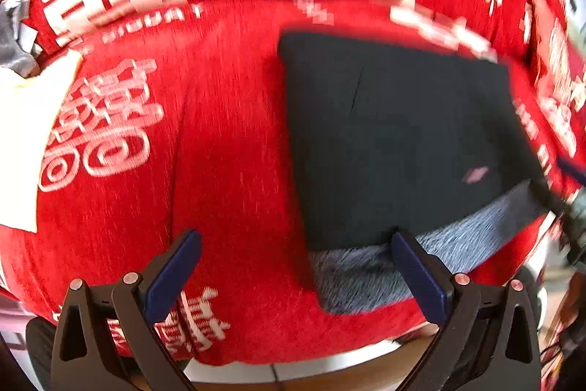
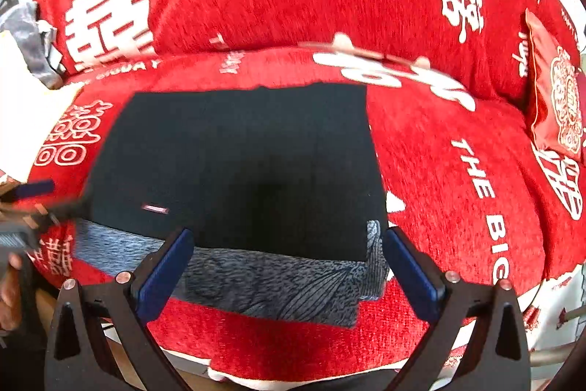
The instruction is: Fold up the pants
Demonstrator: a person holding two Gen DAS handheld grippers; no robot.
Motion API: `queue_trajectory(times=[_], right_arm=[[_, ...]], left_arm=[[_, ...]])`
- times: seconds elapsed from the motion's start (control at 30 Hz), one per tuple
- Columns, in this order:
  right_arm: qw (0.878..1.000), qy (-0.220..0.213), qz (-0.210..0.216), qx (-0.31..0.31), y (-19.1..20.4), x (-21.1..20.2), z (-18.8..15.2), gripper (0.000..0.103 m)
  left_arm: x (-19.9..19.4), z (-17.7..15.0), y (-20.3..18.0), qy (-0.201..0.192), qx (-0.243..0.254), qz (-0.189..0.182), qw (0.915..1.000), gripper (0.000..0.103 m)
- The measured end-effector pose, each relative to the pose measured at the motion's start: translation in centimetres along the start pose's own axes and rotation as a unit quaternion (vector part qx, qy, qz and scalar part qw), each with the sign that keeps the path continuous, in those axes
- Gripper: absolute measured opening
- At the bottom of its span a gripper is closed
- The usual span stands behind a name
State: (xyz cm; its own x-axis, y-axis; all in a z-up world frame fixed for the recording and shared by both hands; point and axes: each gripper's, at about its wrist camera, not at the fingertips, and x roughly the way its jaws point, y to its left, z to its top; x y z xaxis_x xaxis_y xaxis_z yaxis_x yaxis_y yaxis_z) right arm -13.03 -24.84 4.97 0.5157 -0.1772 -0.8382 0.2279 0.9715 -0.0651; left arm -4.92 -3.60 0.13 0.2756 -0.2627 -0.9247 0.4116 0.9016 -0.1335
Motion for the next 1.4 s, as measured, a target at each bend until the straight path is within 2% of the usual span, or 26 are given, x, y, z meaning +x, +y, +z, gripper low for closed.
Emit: queue_trajectory(times=[0.1, 0.13, 0.2, 0.27, 0.37, 0.43, 0.5, 0.57, 0.6, 0.7, 0.77, 0.87, 0.93, 1.03, 1.1, 1.17, 1.23, 1.27, 1.4], right_arm=[[0.999, 0.041, -0.009, -0.003, -0.1, 2.0, -0.7, 0.103], [0.999, 0.041, -0.003, 0.009, -0.6, 1.9, -0.9, 0.103], [0.999, 0.031, 0.003, 0.031, -1.6, 1.2, -1.1, 0.103], [0.998, 0.017, 0.004, 0.053, -2.6, 0.3, -0.8, 0.103], [0.998, -0.007, 0.001, 0.064, -3.0, -0.3, 0.1, 0.103], [0.999, -0.007, 0.000, 0.051, -2.4, 0.3, 0.7, 0.103], [0.999, 0.018, 0.008, 0.041, -2.2, 2.3, 0.9, 0.103], [0.997, 0.057, 0.010, 0.056, -3.2, 4.8, 0.6, 0.103], [0.996, 0.051, 0.013, 0.068, -3.9, 4.9, 0.3, 0.103], [0.993, 0.038, 0.019, 0.110, -6.8, 4.5, -0.8, 0.103], [0.991, 0.041, 0.044, 0.121, -8.0, 4.4, -1.2, 0.103], [0.994, 0.029, 0.010, 0.108, -8.6, 3.3, -1.3, 0.103], [0.993, 0.019, 0.029, 0.115, -9.0, 2.8, -1.1, 0.103], [0.990, 0.016, 0.073, 0.123, -9.4, 3.5, 0.2, 0.103], [0.986, 0.035, 0.115, 0.118, -9.0, 5.5, 1.0, 0.103], [0.981, 0.070, 0.138, 0.117, -8.3, 8.0, 0.9, 0.103], [0.967, 0.085, 0.193, 0.141, -8.2, 9.7, 0.8, 0.103], [0.965, 0.086, 0.198, 0.148, -8.2, 10.0, 0.6, 0.103], [0.973, 0.064, 0.190, 0.118, -6.5, 9.8, 0.7, 0.103]], left_arm=[[0.1, -0.4, 0.5, 0.008, -0.029, -0.025, 0.9992, 0.103], [-0.4, -0.4, 0.4, 0.004, -0.026, -0.027, 0.9993, 0.103], [-1.6, -0.1, 0.2, -0.013, -0.024, -0.038, 0.9989, 0.103], [-2.5, 0.6, -0.2, -0.027, -0.029, -0.064, 0.9971, 0.103], [-2.8, 2.8, -1.4, -0.040, -0.035, -0.087, 0.9948, 0.103], [-1.7, 3.5, -2.0, -0.043, -0.021, -0.074, 0.9961, 0.103], [0.8, 4.1, -2.4, -0.016, 0.004, -0.006, 0.9998, 0.103], [1.2, 3.9, -1.6, -0.014, -0.012, -0.036, 0.9992, 0.103], [1.1, 3.8, -1.2, -0.007, -0.017, -0.041, 0.9990, 0.103], [0.5, 3.6, -0.4, -0.017, -0.002, -0.024, 0.9996, 0.103], [0.6, 3.0, 0.6, -0.020, 0.003, -0.007, 0.9998, 0.103], [0.8, 2.2, 2.5, -0.014, -0.017, -0.018, 0.9996, 0.103], [0.9, 2.4, 3.2, -0.015, -0.032, -0.036, 0.9987, 0.103], [2.2, 2.9, 2.9, -0.002, -0.035, -0.089, 0.9954, 0.103], [3.2, 3.2, 2.3, 0.007, -0.036, -0.114, 0.9928, 0.103], [4.5, 4.0, 1.1, 0.024, -0.034, -0.147, 0.9883, 0.103], [5.2, 4.3, 0.3, 0.031, -0.037, -0.149, 0.9876, 0.103], [5.4, 4.5, 0.0, 0.027, -0.041, -0.147, 0.9879, 0.103], [5.9, 4.7, 0.1, 0.031, -0.054, -0.155, 0.9860, 0.103]])
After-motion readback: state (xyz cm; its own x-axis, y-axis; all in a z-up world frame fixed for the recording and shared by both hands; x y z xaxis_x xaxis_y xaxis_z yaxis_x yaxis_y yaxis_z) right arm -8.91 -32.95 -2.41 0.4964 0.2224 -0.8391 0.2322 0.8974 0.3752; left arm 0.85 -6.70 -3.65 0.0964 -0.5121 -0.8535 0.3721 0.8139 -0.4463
